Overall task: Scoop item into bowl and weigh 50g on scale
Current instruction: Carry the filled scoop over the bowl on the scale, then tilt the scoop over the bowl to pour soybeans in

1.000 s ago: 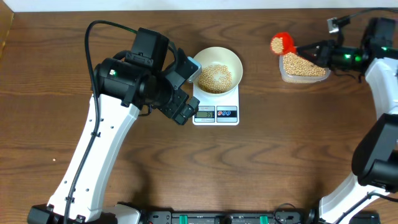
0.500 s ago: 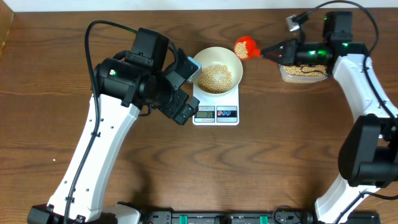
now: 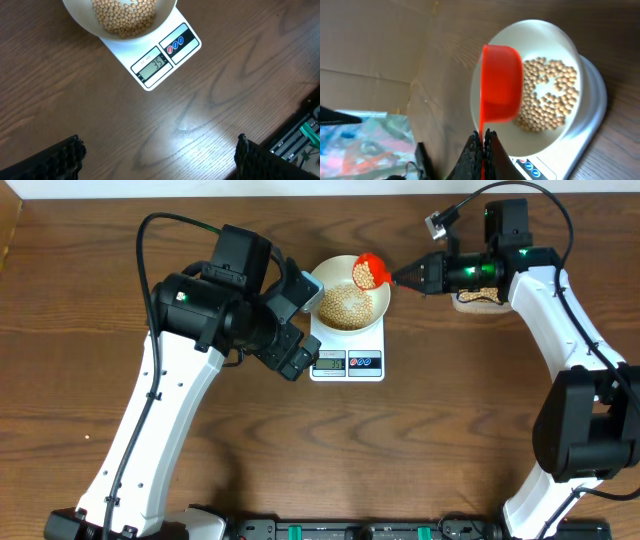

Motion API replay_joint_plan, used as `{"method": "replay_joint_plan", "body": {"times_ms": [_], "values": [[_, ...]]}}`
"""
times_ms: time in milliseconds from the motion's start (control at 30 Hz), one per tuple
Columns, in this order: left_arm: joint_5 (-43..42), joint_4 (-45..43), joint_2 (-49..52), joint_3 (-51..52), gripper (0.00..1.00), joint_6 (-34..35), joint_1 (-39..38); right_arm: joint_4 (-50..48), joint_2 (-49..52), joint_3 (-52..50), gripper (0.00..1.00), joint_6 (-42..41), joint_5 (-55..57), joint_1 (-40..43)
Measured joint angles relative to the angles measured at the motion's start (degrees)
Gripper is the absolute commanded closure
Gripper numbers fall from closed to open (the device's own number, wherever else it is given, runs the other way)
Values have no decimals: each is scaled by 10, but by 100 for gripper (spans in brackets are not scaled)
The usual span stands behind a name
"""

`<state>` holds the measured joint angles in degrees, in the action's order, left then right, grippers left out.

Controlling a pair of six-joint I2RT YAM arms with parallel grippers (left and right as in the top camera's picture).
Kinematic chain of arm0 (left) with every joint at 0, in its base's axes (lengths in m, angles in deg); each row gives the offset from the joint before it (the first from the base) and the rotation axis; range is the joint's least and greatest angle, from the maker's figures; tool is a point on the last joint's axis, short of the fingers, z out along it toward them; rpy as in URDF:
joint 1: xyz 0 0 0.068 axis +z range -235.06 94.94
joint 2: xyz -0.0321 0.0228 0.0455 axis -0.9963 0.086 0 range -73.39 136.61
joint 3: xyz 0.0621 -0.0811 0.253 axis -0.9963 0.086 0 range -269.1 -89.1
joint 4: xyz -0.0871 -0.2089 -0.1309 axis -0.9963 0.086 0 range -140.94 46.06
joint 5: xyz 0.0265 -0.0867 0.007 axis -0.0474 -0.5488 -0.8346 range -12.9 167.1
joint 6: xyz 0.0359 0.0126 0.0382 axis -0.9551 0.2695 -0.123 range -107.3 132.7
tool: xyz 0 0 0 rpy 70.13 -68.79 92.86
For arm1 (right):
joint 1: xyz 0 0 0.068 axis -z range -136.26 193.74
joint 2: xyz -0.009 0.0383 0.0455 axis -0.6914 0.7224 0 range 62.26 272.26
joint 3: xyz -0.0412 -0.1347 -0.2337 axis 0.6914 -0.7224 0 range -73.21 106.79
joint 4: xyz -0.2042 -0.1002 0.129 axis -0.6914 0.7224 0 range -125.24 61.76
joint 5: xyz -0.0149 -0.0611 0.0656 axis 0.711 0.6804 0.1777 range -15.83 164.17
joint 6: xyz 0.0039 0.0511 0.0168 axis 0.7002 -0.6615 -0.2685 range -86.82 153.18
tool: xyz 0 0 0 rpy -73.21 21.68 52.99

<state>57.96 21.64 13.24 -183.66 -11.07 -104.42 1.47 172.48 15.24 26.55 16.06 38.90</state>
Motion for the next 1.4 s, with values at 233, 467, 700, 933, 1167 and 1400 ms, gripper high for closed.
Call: {"method": "replay_joint_plan", "body": {"times_ms": [233, 467, 700, 933, 1167, 1400], "values": [[0, 0, 0, 0, 2, 0, 0, 70, 0, 42, 99, 53, 70, -25], [0, 0, 0, 0, 2, 0, 0, 107, 0, 67, 99, 99, 142, -63], [0, 0, 0, 0, 2, 0, 0, 115, 0, 73, 99, 127, 197, -87], [0, 0, 0, 0, 2, 0, 0, 119, 0, 74, 99, 163, 245, -105], [0, 0, 0, 0, 2, 0, 0, 119, 0, 74, 99, 182, 271, -116], [0, 0, 0, 0, 2, 0, 0, 116, 0, 75, 99, 184, 279, -116]]}}
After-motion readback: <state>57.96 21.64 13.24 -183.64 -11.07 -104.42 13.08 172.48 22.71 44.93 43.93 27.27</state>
